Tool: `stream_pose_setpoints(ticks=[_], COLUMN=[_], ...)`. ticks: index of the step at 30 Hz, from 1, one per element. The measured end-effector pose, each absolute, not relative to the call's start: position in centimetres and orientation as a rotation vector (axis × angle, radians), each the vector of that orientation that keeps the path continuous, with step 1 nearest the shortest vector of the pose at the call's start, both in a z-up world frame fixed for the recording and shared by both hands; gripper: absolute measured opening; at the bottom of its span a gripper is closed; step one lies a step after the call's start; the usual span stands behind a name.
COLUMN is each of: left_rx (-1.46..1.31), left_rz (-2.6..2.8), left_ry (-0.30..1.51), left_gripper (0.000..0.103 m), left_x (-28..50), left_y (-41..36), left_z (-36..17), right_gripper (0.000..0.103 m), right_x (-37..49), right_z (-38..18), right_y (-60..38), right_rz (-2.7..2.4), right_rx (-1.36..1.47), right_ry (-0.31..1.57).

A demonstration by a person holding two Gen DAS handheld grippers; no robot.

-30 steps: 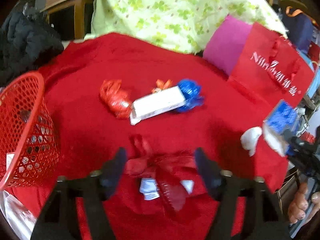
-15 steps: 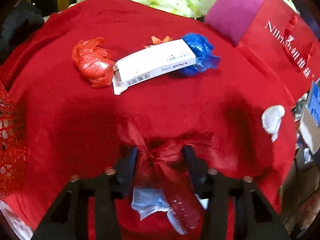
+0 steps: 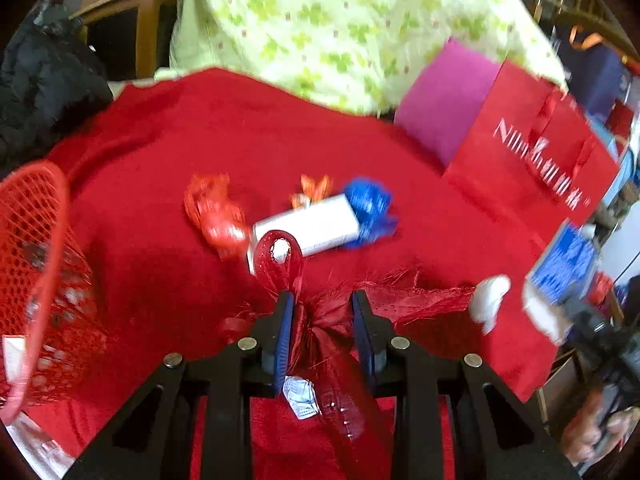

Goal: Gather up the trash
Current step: 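Carry the ribbon bundle and blue box to the red basket and release both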

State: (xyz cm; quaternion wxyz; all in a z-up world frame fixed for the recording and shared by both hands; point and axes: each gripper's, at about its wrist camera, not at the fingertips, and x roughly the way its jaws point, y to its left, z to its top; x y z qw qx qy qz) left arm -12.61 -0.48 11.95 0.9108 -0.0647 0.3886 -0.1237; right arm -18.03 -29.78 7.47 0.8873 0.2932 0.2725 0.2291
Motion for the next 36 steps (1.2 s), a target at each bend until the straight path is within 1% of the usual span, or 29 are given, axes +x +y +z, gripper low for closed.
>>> stream_pose_setpoints(ticks=[5, 10, 17, 22, 29, 32, 34, 35, 36], left_rx=[-0.156, -0.169, -0.143, -0.164, -0.2, -0.209, -0.209, -0.211, -0.217], left_rz=[-0.223, -0.131, 0.06, 0.138, 0.202, 0.222, 0.253, 0.261, 0.27], left_ry=[0.688, 0.594, 0.527, 0.546, 0.612, 0.613, 0.614, 0.621, 0.629], left_gripper=[0.031, 0.031, 0.031, 0.031, 0.032, 0.032, 0.034, 0.037, 0.041], left_x=[-15.1, -18.6, -22.7, -23.8, -23.3, -23.1, -22.7, -22.4, -22.2], left_y=[1.7, 5.5, 12.4, 16.6, 20.5, 21.8, 22.5, 22.8, 23.2], left_z=[16.3, 20.0, 22.5, 21.7, 19.0, 18.0, 17.5, 17.3, 16.9], right_gripper=[0.046, 0.046, 0.046, 0.046, 0.046, 0.046, 0.048, 0.05, 0.053], right_x=[-18.6, -19.0, -18.4, -17.5, -15.6, -14.7, -14.0, -13.9, -13.5], right_z=[8.8, 11.0, 15.1, 17.5, 17.9, 17.6, 17.4, 17.3, 17.0], right_y=[-28.4, -25.3, -18.0, -11.0, -1.2, 2.6, 5.0, 5.5, 6.2], right_rz=[0.509, 0.569, 0.707, 0.809, 0.899, 0.897, 0.877, 0.869, 0.865], right_rx=[0.583, 0.526, 0.406, 0.311, 0.234, 0.194, 0.172, 0.166, 0.162], right_ry=[0.55, 0.528, 0.499, 0.494, 0.547, 0.57, 0.574, 0.574, 0.579])
